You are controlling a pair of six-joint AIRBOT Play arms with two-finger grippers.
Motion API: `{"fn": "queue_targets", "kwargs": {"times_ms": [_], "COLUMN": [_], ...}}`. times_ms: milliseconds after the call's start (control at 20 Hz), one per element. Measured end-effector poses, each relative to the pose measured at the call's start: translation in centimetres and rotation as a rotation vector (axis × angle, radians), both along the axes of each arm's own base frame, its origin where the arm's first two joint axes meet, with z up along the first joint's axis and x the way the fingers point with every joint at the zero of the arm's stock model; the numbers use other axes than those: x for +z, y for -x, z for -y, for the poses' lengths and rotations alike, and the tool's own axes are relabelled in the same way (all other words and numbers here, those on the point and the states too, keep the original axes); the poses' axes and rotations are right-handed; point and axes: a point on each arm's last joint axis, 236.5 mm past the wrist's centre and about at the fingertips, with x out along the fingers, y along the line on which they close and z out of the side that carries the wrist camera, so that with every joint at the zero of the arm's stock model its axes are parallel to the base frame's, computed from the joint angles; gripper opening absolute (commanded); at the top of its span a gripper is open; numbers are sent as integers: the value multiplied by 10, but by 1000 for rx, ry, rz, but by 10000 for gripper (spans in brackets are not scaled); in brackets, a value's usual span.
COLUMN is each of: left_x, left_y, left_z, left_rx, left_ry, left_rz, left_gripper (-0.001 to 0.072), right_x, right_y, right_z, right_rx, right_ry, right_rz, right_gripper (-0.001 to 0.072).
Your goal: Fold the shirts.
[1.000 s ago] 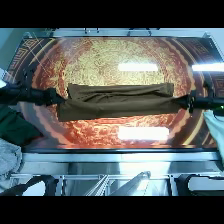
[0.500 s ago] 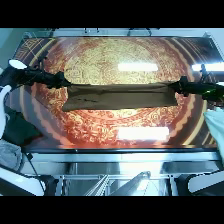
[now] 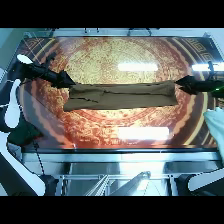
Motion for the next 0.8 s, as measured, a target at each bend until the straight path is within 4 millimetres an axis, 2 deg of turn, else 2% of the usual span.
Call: {"fn": "queue_targets", "kwargs": {"times_ms": [150, 250, 350, 400, 450, 500, 550, 600, 700, 800], "left_x": [21, 28, 28, 27, 27, 27, 26, 26, 27, 26], "left_y": [-1, 3, 10, 13, 15, 18, 20, 22, 28, 38], "left_z": [-17, -20, -18, -17, -13, -8, -1, 7, 28, 54], "left_rx": [41, 63, 77, 79, 77, 69, 57, 37, -21, -98], "left_ry": [21, 49, 68, 73, 83, 89, 95, 96, 102, 101], "left_rz": [-18, -41, -71, -86, -94, -101, -106, -110, -100, -97], "left_gripper": [340, 340, 340, 340, 340, 334, 165, -2, -4, -4], "right_x": [-14, -29, -41, -45, -51, -56, -59, -61, -56, -40], "right_y": [6, 9, 9, 8, 8, 8, 7, 6, 2, 0], "right_z": [6, -4, -23, -34, -43, -51, -60, -65, -70, -73], "right_rx": [6, 29, 59, 76, 93, 107, 121, 134, 147, 170], "right_ry": [15, 7, -17, -31, -33, -37, -47, -42, -52, -81], "right_rz": [-69, -116, -150, -159, -174, -187, -194, -195, -186, -166], "right_gripper": [651, 641, 639, 574, 416, 326, 151, 15, 14, 15]}}
